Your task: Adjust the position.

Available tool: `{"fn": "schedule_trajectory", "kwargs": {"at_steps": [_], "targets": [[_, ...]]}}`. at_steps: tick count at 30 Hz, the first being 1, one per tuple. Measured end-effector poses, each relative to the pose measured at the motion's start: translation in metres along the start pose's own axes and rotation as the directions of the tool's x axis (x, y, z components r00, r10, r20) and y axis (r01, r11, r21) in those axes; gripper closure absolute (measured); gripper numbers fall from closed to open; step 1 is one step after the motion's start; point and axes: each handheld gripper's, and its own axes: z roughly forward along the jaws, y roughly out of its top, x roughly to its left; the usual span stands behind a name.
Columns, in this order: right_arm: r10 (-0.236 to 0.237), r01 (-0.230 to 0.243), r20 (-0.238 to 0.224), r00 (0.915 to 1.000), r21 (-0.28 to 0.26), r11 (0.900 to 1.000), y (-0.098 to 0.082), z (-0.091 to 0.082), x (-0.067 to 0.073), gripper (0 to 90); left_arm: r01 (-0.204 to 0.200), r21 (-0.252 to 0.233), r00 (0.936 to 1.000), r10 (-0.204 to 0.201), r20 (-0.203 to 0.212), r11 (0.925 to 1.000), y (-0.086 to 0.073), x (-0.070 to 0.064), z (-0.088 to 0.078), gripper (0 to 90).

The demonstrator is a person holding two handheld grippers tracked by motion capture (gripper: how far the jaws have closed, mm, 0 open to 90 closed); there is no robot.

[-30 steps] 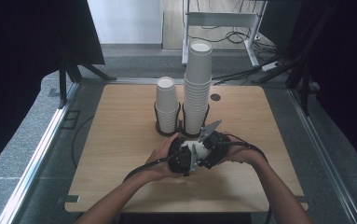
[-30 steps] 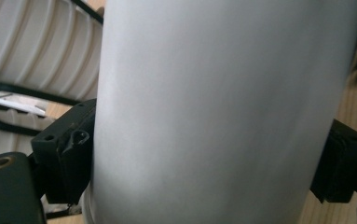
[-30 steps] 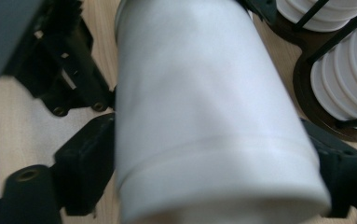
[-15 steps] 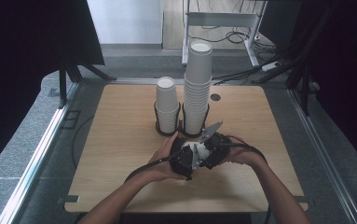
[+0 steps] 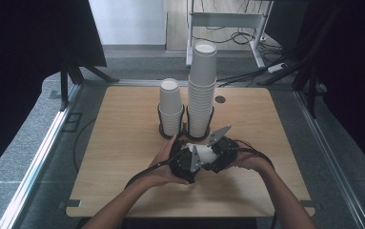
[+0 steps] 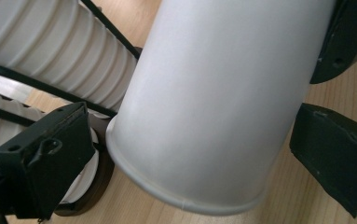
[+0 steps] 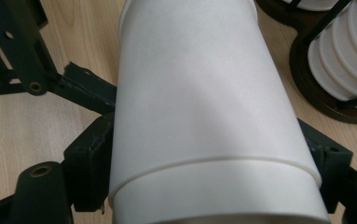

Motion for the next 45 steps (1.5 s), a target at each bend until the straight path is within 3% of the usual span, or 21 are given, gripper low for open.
{"fn": "schedule_trajectory", "kwargs": {"at_steps": [7, 13, 14, 19, 23, 25, 26, 27, 29, 30, 31, 33, 34, 35, 36, 37, 39, 40, 41, 43, 45], "targets": [[0.007, -0.007, 0.015, 0.9999, -0.008, 1.000, 0.000, 0.000, -0.002, 20.4, 0.013, -0.010, 0.9999, -0.013, -0.002, 0.9999, -0.002, -0.001, -0.010, 0.0], [0.033, -0.032, 0.048, 0.9983, -0.027, 0.999, 0.001, -0.003, -0.003, 20.4, 0.075, -0.037, 0.9972, -0.075, 0.006, 0.9965, -0.008, 0.002, -0.019, 0.2], [0.041, -0.039, 0.046, 0.9981, -0.044, 0.998, 0.001, -0.003, -0.003, 20.4, 0.109, -0.044, 0.9939, -0.109, 0.015, 0.9930, -0.011, 0.004, -0.022, 0.4], [0.078, -0.073, 0.060, 0.9952, -0.082, 0.994, 0.000, -0.004, -0.004, 20.3, 0.141, -0.050, 0.9901, -0.140, 0.010, 0.9888, -0.020, 0.005, -0.027, 1.7], [0.115, -0.106, 0.077, 0.9904, -0.115, 0.988, 0.000, -0.004, -0.003, 20.2, 0.222, -0.076, 0.9748, -0.220, 0.035, 0.9720, -0.031, 0.010, -0.032, 2.3], [0.143, -0.130, 0.076, 0.9869, -0.148, 0.980, 0.000, -0.004, -0.002, 20.3, 0.258, -0.087, 0.9659, -0.254, 0.048, 0.9622, -0.035, 0.011, -0.034, 3.3], [0.156, -0.142, 0.076, 0.9849, -0.162, 0.977, -0.001, -0.003, -0.002, 20.3, 0.258, -0.087, 0.9659, -0.254, 0.048, 0.9622, -0.035, 0.011, -0.034, 3.5], [0.162, -0.146, 0.080, 0.9835, -0.176, 0.973, -0.002, -0.003, -0.001, 20.2, 0.289, -0.093, 0.9571, -0.285, 0.053, 0.9529, -0.040, 0.012, -0.035, 3.7], [0.179, -0.161, 0.068, 0.9815, -0.212, 0.964, -0.004, -0.003, 0.000, 20.2, 0.321, -0.095, 0.9463, -0.316, 0.068, 0.9421, -0.045, 0.014, -0.036, 4.0], [0.179, -0.161, 0.068, 0.9815, -0.212, 0.964, -0.004, -0.003, 0.000, 20.2, 0.321, -0.095, 0.9463, -0.316, 0.068, 0.9421, -0.045, 0.014, -0.036, 4.0], [0.189, -0.168, 0.059, 0.9802, -0.258, 0.951, -0.007, -0.003, 0.001, 20.2, 0.357, -0.103, 0.9333, -0.350, 0.080, 0.9285, -0.049, 0.015, -0.037, 4.3], [0.208, -0.181, 0.062, 0.9761, -0.298, 0.937, -0.010, -0.003, 0.003, 20.2, 0.379, -0.102, 0.9249, -0.373, 0.073, 0.9196, -0.053, 0.017, -0.037, 4.4], [0.208, -0.181, 0.062, 0.9761, -0.298, 0.937, -0.010, -0.003, 0.003, 20.2, 0.379, -0.102, 0.9249, -0.373, 0.073, 0.9196, -0.053, 0.017, -0.037, 4.6], [0.228, -0.192, 0.071, 0.9712, -0.332, 0.924, -0.012, -0.003, 0.004, 20.2, 0.384, -0.101, 0.9230, -0.379, 0.064, 0.9176, -0.054, 0.017, -0.036, 4.7], [0.228, -0.192, 0.071, 0.9712, -0.332, 0.924, -0.012, -0.003, 0.004, 20.2, 0.388, -0.099, 0.9215, -0.384, 0.056, 0.9163, -0.055, 0.018, -0.036, 4.7], [0.256, -0.207, 0.083, 0.9631, -0.382, 0.901, -0.013, -0.004, 0.006, 20.3, 0.409, -0.099, 0.9127, -0.405, 0.055, 0.9073, -0.057, 0.020, -0.035, 5.0], [0.277, -0.218, 0.085, 0.9570, -0.420, 0.881, -0.014, -0.003, 0.009, 20.2, 0.420, -0.099, 0.9075, -0.417, 0.054, 0.9020, -0.058, 0.022, -0.034, 5.1], [0.286, -0.221, 0.091, 0.9539, -0.433, 0.874, -0.015, -0.003, 0.010, 20.3, 0.423, -0.097, 0.9063, -0.420, 0.052, 0.9011, -0.058, 0.022, -0.034, 5.2], [0.286, -0.221, 0.091, 0.9539, -0.433, 0.874, -0.015, -0.003, 0.010, 20.3, 0.423, -0.097, 0.9063, -0.420, 0.052, 0.9011, -0.058, 0.022, -0.034, 5.4], [0.304, -0.227, 0.095, 0.9479, -0.469, 0.853, -0.018, -0.001, 0.013, 20.3, 0.426, -0.091, 0.9045, -0.423, 0.054, 0.8999, -0.058, 0.022, -0.032, 5.4], [0.312, -0.227, 0.105, 0.9441, -0.478, 0.848, -0.019, 0.000, 0.014, 20.3, 0.429, -0.090, 0.9033, -0.426, 0.054, 0.8988, -0.057, 0.022, -0.031, 5.6]]}}
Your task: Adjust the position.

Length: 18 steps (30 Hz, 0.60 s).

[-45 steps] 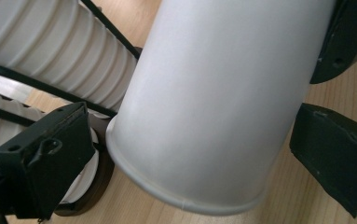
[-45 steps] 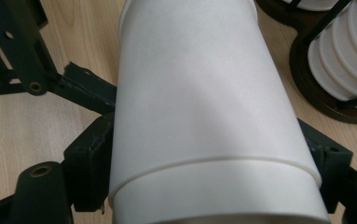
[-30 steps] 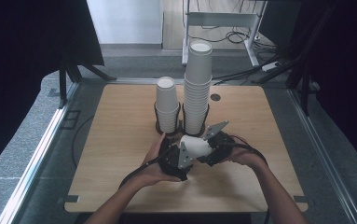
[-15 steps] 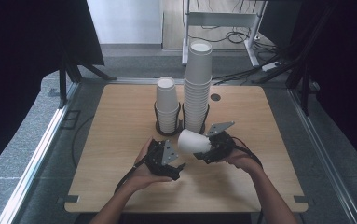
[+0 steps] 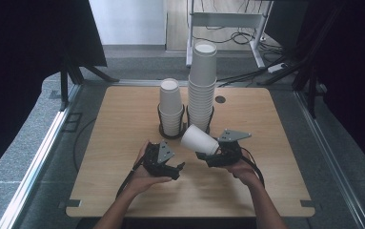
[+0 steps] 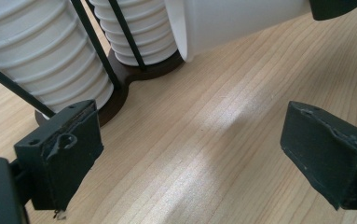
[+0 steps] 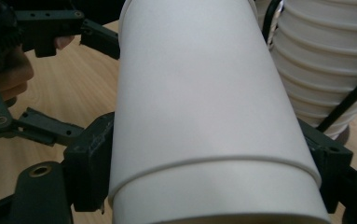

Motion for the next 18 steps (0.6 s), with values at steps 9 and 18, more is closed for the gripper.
{"fn": "schedule_trajectory", "kwargs": {"at_steps": [9, 18], "targets": [[0.045, -0.038, 0.052, 0.9976, -0.128, 0.991, -0.017, -0.004, 0.003, 20.3, 0.053, -0.014, 0.9977, -0.052, 0.043, 0.9985, 0.001, -0.002, 0.005, 6.4], [0.078, -0.072, 0.030, 0.9965, -0.183, 0.981, -0.032, -0.002, 0.005, 20.4, 0.125, -0.008, 0.9885, -0.124, 0.086, 0.9921, -0.004, 0.000, 0.007, 6.7]]}}
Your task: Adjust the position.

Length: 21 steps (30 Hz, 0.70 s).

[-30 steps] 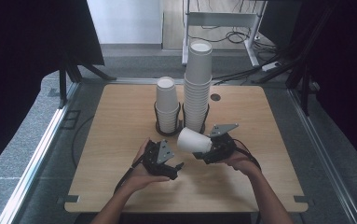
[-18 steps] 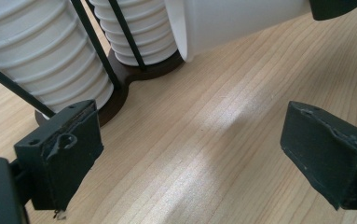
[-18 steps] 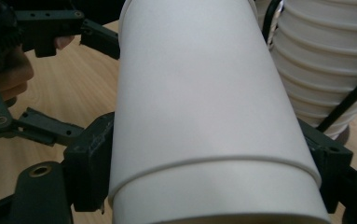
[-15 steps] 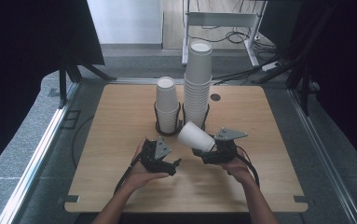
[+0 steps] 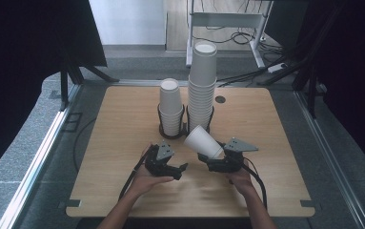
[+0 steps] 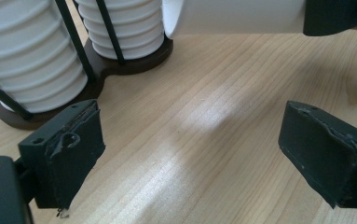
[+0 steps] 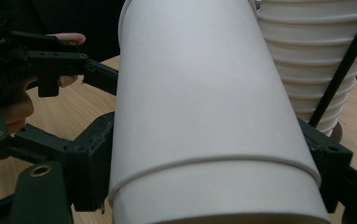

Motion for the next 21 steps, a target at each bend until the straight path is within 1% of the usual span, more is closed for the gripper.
{"fn": "schedule_trajectory", "kwargs": {"at_steps": [3, 5, 6, 7, 8, 9, 10, 11, 12, 14, 15, 16, 17, 18, 19, 20, 21], "targets": [[0.000, 0.000, 0.002, 1.0000, 0.000, 1.000, -0.0011, -0.0002, 0.0003, 20.4, 0.008, -0.002, 1.0000, -0.008, 0.000, 1.0000, -0.0007, 0.0004, -0.0002, 7.0], [0.013, -0.013, -0.007, 0.9999, -0.009, 1.000, -0.0029, -0.0011, 0.0009, 20.5, 0.039, -0.012, 0.9990, -0.038, 0.022, 0.9992, -0.0016, 0.0018, -0.0008, 7.1], [0.010, -0.011, -0.009, 0.9999, -0.013, 1.000, -0.0037, -0.0013, 0.0015, 20.5, 0.039, -0.012, 0.9990, -0.038, 0.022, 0.9992, -0.0016, 0.0018, -0.0008, 7.1], [0.010, -0.010, -0.010, 0.9999, -0.016, 1.000, -0.0045, -0.0014, 0.0022, 20.6, 0.069, -0.019, 0.9967, -0.068, 0.045, 0.9974, -0.0022, 0.0032, -0.0011, 7.1], [0.009, -0.009, -0.010, 0.9999, -0.015, 1.000, -0.0051, -0.0015, 0.0026, 20.5, 0.087, -0.025, 0.9947, -0.086, 0.057, 0.9959, -0.0026, 0.0040, -0.0012, 7.1], [0.009, -0.009, -0.010, 0.9999, -0.015, 1.000, -0.0051, -0.0015, 0.0026, 20.5, 0.087, -0.025, 0.9947, -0.086, 0.057, 0.9959, -0.0026, 0.0040, -0.0012, 7.2], [0.010, -0.010, -0.011, 0.9999, -0.018, 1.000, -0.0056, -0.0017, 0.0030, 20.6, 0.106, -0.028, 0.9919, -0.103, 0.073, 0.9940, -0.0028, 0.0049, -0.0013, 7.2], [0.014, -0.015, -0.017, 0.9998, -0.029, 0.999, -0.0064, -0.0024, 0.0037, 20.6, 0.136, -0.036, 0.9863, -0.132, 0.099, 0.9900, -0.0031, 0.0060, -0.0011, 7.3], [0.014, -0.015, -0.017, 0.9998, -0.029, 0.999, -0.0064, -0.0024, 0.0037, 20.6, 0.136, -0.036, 0.9863, -0.132, 0.099, 0.9900, -0.0031, 0.0060, -0.0011, 7.3], [0.013, -0.014, -0.027, 0.9996, -0.050, 0.999, -0.0072, -0.0030, 0.0050, 20.7, 0.152, -0.047, 0.9819, -0.146, 0.121, 0.9872, -0.0023, 0.0057, -0.0015, 7.3], [0.013, -0.014, -0.027, 0.9996, -0.050, 0.999, -0.0072, -0.0030, 0.0050, 20.7, 0.152, -0.047, 0.9819, -0.146, 0.121, 0.9872, -0.0023, 0.0057, -0.0015, 7.2], [0.006, -0.009, -0.036, 0.9993, -0.074, 0.997, -0.0077, -0.0039, 0.0065, 20.7, 0.171, -0.053, 0.9764, -0.162, 0.143, 0.9839, -0.0014, 0.0060, -0.0021, 7.2], [0.003, -0.006, -0.037, 0.9993, -0.084, 0.996, -0.0079, -0.0041, 0.0070, 20.7, 0.171, -0.053, 0.9764, -0.162, 0.143, 0.9839, -0.0014, 0.0060, -0.0021, 7.2], [-0.001, -0.002, -0.039, 0.9992, -0.093, 0.996, -0.0082, -0.0044, 0.0076, 20.7, 0.198, -0.058, 0.9676, -0.185, 0.171, 0.9786, -0.0004, 0.0071, -0.0028, 7.2], [-0.001, -0.002, -0.039, 0.9992, -0.093, 0.996, -0.0082, -0.0044, 0.0076, 20.7, 0.198, -0.058, 0.9676, -0.185, 0.171, 0.9786, -0.0004, 0.0071, -0.0028, 7.2], [-0.007, 0.002, -0.040, 0.9992, -0.105, 0.994, -0.0089, -0.0047, 0.0089, 20.7, 0.226, -0.062, 0.9571, -0.210, 0.200, 0.9721, 0.0005, 0.0082, -0.0030, 7.2], [-0.010, 0.005, -0.040, 0.9992, -0.109, 0.994, -0.0094, -0.0047, 0.0094, 20.7, 0.237, -0.063, 0.9529, -0.220, 0.209, 0.9694, 0.0010, 0.0088, -0.0030, 7.2]]}}
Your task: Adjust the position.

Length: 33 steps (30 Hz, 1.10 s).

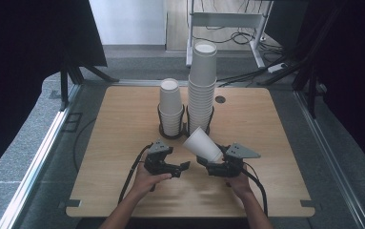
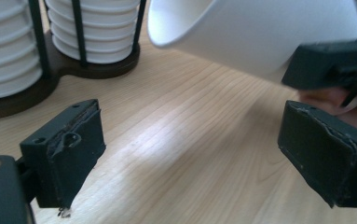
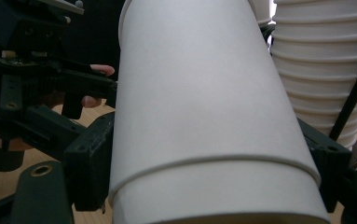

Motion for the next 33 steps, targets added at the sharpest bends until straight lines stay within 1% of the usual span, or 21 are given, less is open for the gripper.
{"fn": "schedule_trajectory", "kwargs": {"at_steps": [3, 6, 10, 11, 12, 13, 14, 15, 16, 17, 18, 20, 22, 23, 24, 25, 26, 28, 29, 31, 33], "targets": [[-0.005, 0.005, -0.005, 1.0000, -0.005, 1.000, -0.001, 0.000, 0.001, 20.7, 0.029, -0.012, 0.9993, -0.029, 0.023, 0.9995, 0.001, 0.001, 0.000, 7.2], [-0.010, 0.010, -0.010, 0.9999, -0.008, 1.000, -0.001, 0.001, 0.003, 20.7, 0.054, -0.025, 0.9985, -0.054, 0.014, 0.9982, 0.004, 0.002, 0.002, 7.2], [-0.011, 0.011, -0.008, 0.9999, -0.007, 1.000, -0.002, 0.003, 0.004, 20.8, 0.100, -0.045, 0.9937, -0.098, 0.054, 0.9939, 0.007, 0.004, 0.002, 7.2], [-0.011, 0.011, -0.007, 0.9999, -0.007, 1.000, -0.003, 0.003, 0.004, 20.8, 0.100, -0.045, 0.9937, -0.098, 0.054, 0.9939, 0.007, 0.004, 0.002, 7.2], [-0.011, 0.011, -0.007, 0.9999, -0.009, 1.000, -0.003, 0.003, 0.004, 20.8, 0.129, -0.054, 0.9890, -0.124, 0.081, 0.9902, 0.009, 0.005, 0.002, 7.1], [-0.012, 0.012, -0.008, 0.9999, -0.011, 1.000, -0.003, 0.003, 0.004, 20.8, 0.129, -0.054, 0.9890, -0.124, 0.081, 0.9902, 0.009, 0.005, 0.002, 7.0], [-0.014, 0.013, -0.010, 0.9999, -0.013, 1.000, -0.003, 0.003, 0.004, 20.8, 0.143, -0.059, 0.9861, -0.137, 0.095, 0.9880, 0.009, 0.005, 0.002, 6.7], [-0.015, 0.015, -0.008, 0.9999, -0.015, 1.000, -0.003, 0.003, 0.005, 20.8, 0.160, -0.060, 0.9820, -0.153, 0.111, 0.9853, 0.010, 0.006, 0.003, 6.2], [-0.015, 0.015, -0.007, 0.9999, -0.017, 1.000, -0.003, 0.004, 0.005, 20.8, 0.179, -0.059, 0.9752, -0.170, 0.142, 0.9820, 0.012, 0.008, 0.005, 6.0], [-0.015, 0.015, -0.006, 0.9999, -0.022, 1.000, -0.002, 0.004, 0.006, 20.8, 0.179, -0.059, 0.9752, -0.170, 0.142, 0.9820, 0.012, 0.008, 0.005, 5.7], [-0.017, 0.017, -0.003, 0.9999, -0.027, 0.999, -0.002, 0.004, 0.006, 20.8, 0.191, -0.049, 0.9709, -0.181, 0.156, 0.9803, 0.015, 0.008, 0.009, 5.5], [-0.021, 0.021, 0.004, 0.9998, -0.035, 0.999, -0.001, 0.005, 0.007, 20.9, 0.196, -0.053, 0.9648, -0.183, 0.189, 0.9791, 0.019, 0.008, 0.011, 3.0], [-0.024, 0.024, 0.008, 0.9997, -0.039, 0.999, -0.001, 0.005, 0.007, 20.9, 0.209, -0.063, 0.9612, -0.193, 0.197, 0.9759, 0.024, 0.008, 0.013, 3.8], [-0.024, 0.024, 0.008, 0.9997, -0.039, 0.999, -0.001, 0.005, 0.007, 20.9, 0.209, -0.063, 0.9612, -0.193, 0.197, 0.9759, 0.024, 0.008, 0.013, 3.8], [-0.026, 0.026, 0.011, 0.9996, -0.042, 0.999, -0.001, 0.005, 0.007, 21.0, 0.222, -0.060, 0.9556, -0.204, 0.212, 0.9733, 0.027, 0.009, 0.015, 3.3], [-0.026, 0.026, 0.011, 0.9996, -0.042, 0.999, -0.001, 0.005, 0.007, 21.0, 0.222, -0.060, 0.9556, -0.204, 0.212, 0.9733, 0.027, 0.009, 0.015, 3.1], [-0.027, 0.028, 0.014, 0.9995, -0.047, 0.999, -0.001, 0.006, 0.007, 21.0, 0.248, -0.060, 0.9447, -0.228, 0.236, 0.9668, 0.030, 0.010, 0.017, 2.9], [-0.037, 0.037, 0.017, 0.9992, -0.049, 0.998, -0.001, 0.006, 0.008, 20.9, 0.261, -0.067, 0.9395, -0.238, 0.247, 0.9629, 0.034, 0.011, 0.018, 2.1], [-0.037, 0.037, 0.017, 0.9992, -0.049, 0.998, -0.001, 0.006, 0.008, 20.9, 0.261, -0.067, 0.9395, -0.238, 0.247, 0.9629, 0.034, 0.011, 0.018, 1.3], [-0.039, 0.040, 0.020, 0.9990, -0.056, 0.998, -0.001, 0.007, 0.009, 21.0, 0.270, -0.080, 0.9355, -0.242, 0.257, 0.9595, 0.037, 0.012, 0.019, 0.6], [-0.048, 0.049, 0.020, 0.9987, -0.060, 0.997, 0.001, 0.009, 0.011, 21.2, 0.292, -0.079, 0.9223, -0.259, 0.287, 0.9530, 0.041, 0.015, 0.021, 0.0]]}}
